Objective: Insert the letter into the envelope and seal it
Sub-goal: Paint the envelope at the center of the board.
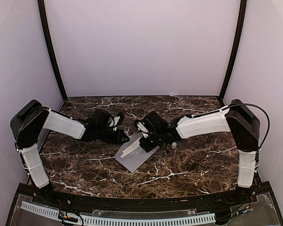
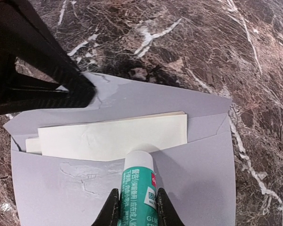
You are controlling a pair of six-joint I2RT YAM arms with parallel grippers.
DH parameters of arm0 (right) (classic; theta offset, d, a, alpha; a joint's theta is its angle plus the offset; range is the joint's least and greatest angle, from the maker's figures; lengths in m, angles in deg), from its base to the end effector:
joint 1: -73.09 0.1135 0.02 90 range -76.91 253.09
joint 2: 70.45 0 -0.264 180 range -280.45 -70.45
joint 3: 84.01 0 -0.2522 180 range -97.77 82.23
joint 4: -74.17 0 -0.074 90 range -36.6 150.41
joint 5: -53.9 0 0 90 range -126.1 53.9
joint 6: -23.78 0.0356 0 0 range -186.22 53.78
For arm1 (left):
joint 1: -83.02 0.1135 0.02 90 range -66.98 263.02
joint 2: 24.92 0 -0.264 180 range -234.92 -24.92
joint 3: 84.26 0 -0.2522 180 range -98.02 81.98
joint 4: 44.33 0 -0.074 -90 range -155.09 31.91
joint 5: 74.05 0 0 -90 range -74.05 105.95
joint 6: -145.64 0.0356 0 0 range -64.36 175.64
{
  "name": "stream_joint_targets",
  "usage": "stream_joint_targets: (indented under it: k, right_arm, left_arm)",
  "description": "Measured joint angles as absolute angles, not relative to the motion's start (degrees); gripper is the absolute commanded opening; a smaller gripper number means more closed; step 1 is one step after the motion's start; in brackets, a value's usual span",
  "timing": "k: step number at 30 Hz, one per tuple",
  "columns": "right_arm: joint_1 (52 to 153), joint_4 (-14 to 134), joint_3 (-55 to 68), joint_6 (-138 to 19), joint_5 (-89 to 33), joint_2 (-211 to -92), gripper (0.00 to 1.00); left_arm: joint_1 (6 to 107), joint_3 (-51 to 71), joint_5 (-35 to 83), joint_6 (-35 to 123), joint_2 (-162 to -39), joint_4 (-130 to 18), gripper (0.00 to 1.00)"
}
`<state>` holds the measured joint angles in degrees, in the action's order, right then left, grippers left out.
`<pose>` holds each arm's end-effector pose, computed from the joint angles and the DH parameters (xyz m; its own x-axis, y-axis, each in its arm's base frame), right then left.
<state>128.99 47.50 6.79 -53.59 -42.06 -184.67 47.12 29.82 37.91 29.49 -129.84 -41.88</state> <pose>0.2411 0.3496 0.1617 -0.6015 -0.5005 -0.6227 -0.6723 0.7382 0.0560 0.2919 -0.2277 0.1462 -0.7799 0.0600 -0.6230 0.4940 0.6701 -0.5540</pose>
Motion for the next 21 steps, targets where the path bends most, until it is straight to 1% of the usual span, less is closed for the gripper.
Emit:
stream_joint_targets:
  k: [11,21]
  right_arm:
    - [128.5,46.4,6.8,-55.0,-41.0,-184.7,0.00]
    - [131.2,46.0,6.7,-57.0,-35.0,-184.7,0.00]
  left_arm:
    - [47.1,29.8,37.5,29.5,-129.9,-41.9,0.00]
    - [47.1,29.8,37.5,29.5,-130.0,-41.9,0.00]
